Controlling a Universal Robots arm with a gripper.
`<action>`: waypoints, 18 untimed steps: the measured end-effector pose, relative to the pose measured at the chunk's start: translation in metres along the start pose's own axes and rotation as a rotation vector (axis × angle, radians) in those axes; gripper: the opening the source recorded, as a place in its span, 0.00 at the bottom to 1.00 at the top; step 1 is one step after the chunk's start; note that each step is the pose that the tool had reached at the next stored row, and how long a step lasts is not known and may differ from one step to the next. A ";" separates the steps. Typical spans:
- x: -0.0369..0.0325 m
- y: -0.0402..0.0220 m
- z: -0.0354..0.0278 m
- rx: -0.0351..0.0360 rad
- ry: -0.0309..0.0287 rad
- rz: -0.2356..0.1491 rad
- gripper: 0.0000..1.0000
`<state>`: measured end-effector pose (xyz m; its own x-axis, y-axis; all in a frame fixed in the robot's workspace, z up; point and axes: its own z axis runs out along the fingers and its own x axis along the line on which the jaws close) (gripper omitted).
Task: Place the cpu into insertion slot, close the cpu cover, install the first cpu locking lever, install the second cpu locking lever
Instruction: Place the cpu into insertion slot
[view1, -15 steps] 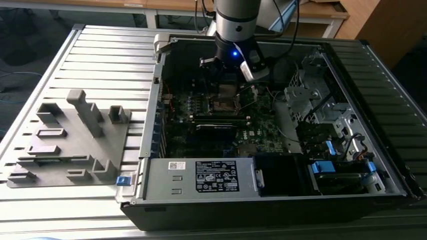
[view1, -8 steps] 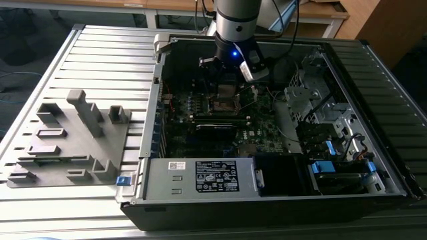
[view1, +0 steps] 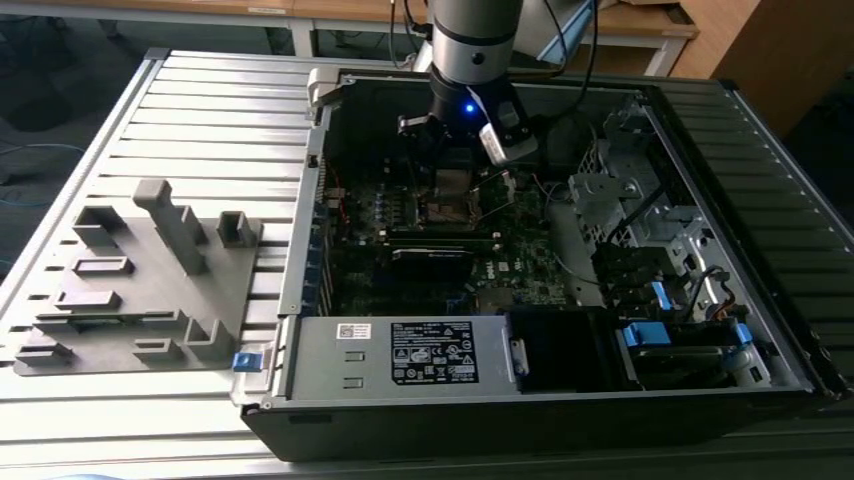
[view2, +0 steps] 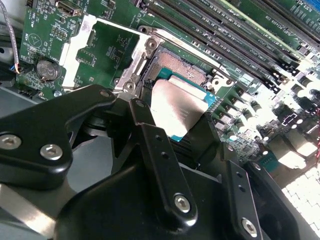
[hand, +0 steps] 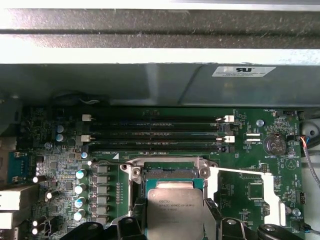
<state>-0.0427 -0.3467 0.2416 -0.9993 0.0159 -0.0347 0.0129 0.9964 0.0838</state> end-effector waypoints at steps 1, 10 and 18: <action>0.0000 0.0000 0.0000 0.0000 0.0000 0.000 0.54; 0.0000 0.0000 0.0004 0.0012 -0.0027 0.035 0.54; 0.0000 0.0000 0.0006 0.0019 -0.0045 0.059 0.54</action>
<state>-0.0427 -0.3467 0.2411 -0.9966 0.0748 -0.0342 0.0718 0.9939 0.0840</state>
